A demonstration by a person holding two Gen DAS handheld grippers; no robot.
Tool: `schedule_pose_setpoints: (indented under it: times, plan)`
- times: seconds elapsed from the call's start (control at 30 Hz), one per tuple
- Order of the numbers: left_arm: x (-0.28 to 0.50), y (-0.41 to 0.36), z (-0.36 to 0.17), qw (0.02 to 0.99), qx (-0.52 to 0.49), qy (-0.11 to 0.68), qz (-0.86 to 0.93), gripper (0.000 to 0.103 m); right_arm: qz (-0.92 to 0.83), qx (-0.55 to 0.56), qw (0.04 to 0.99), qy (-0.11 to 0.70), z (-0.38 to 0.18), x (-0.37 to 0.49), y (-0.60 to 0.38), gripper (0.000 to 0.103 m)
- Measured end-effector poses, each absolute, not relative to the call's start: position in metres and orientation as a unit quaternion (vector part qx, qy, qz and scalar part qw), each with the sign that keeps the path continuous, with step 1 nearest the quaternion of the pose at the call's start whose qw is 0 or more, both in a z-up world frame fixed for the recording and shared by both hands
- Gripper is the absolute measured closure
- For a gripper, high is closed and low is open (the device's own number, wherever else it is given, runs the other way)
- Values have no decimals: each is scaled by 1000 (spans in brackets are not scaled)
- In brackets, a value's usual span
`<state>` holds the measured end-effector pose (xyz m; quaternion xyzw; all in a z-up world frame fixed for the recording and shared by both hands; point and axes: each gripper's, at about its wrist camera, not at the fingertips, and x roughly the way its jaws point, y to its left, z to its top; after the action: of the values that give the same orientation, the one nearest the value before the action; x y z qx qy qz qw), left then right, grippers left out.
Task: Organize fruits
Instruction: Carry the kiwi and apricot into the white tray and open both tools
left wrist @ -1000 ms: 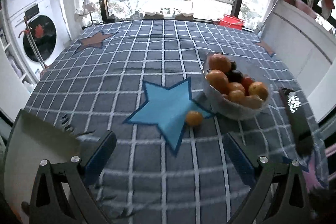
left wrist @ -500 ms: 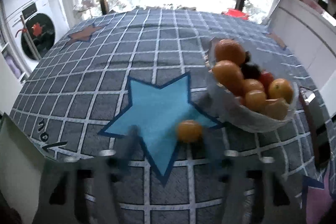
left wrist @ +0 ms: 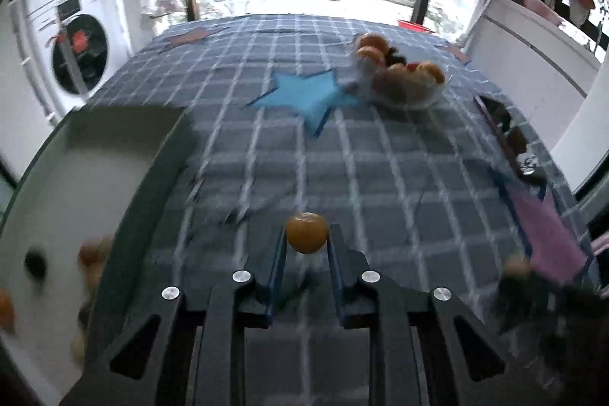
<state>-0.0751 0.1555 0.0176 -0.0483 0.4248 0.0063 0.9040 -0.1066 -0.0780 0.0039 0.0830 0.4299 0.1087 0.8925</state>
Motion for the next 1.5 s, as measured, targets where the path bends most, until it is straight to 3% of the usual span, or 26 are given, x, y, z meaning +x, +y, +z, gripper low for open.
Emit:
schedule_pose_setpoints:
  times: [0.17, 1.5]
  plan:
    - [-92, 168, 6, 908, -59, 415, 16, 80, 97, 84, 906, 403, 2, -108, -79, 74]
    - [-105, 182, 13, 902, -95, 420, -18, 79, 91, 61, 898, 426, 4, -104, -76, 74]
